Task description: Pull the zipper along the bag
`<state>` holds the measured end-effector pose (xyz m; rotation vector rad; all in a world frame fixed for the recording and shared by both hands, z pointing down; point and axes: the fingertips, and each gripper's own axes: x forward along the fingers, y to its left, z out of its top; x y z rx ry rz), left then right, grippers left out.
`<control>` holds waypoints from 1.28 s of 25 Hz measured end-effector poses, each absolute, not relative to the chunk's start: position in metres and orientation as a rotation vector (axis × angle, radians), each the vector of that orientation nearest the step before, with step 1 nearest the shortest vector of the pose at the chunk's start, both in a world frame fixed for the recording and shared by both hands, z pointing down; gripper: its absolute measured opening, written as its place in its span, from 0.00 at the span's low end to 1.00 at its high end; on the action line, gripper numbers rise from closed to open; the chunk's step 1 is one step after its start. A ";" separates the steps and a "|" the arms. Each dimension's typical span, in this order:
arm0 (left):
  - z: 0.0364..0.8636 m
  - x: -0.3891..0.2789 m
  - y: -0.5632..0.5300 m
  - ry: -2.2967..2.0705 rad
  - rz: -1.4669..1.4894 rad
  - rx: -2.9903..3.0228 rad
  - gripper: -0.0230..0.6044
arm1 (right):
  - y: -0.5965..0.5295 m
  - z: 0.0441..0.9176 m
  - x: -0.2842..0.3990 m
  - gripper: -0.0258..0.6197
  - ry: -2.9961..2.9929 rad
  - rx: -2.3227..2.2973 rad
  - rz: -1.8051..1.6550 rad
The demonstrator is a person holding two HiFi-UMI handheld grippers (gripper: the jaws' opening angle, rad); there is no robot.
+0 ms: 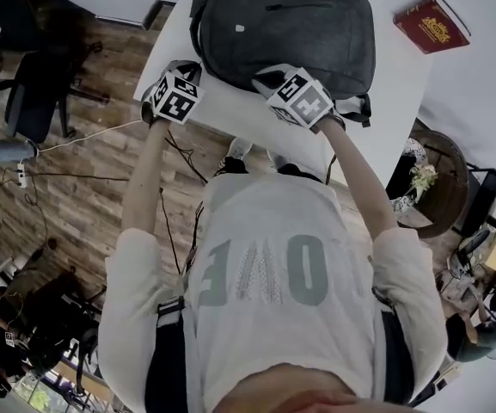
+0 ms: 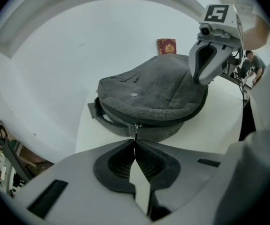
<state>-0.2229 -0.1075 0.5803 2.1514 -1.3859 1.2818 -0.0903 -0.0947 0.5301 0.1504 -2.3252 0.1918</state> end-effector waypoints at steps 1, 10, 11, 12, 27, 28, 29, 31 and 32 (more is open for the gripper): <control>0.580 -0.234 -0.115 -1.402 1.277 2.134 0.08 | -0.113 0.519 -0.084 0.08 -2.328 0.210 0.178; 0.580 -0.239 -0.120 -1.329 1.454 2.193 0.08 | -0.190 0.549 -0.031 0.08 -2.230 0.298 0.441; 0.578 -0.237 -0.115 -1.319 1.463 2.197 0.08 | -0.190 0.549 -0.031 0.08 -2.226 0.311 0.425; 0.578 -0.233 -0.111 -1.306 1.479 2.202 0.08 | -0.190 0.549 -0.031 0.08 -2.226 0.325 0.402; 0.587 -0.161 -0.061 -1.077 1.543 2.275 0.08 | -0.189 0.550 -0.030 0.08 -2.249 0.358 0.354; 0.588 -0.156 -0.059 -1.058 1.554 2.281 0.08 | -0.189 0.549 -0.030 0.08 -2.250 0.360 0.350; 0.588 -0.152 -0.058 -1.039 1.562 2.288 0.08 | -0.189 0.549 -0.031 0.08 -2.251 0.361 0.347; 0.589 -0.145 -0.055 -1.011 1.564 2.298 0.08 | -0.189 0.548 -0.031 0.08 -2.254 0.363 0.346; 0.590 -0.142 -0.055 -1.002 1.558 2.301 0.08 | -0.189 0.548 -0.031 0.08 -2.254 0.363 0.345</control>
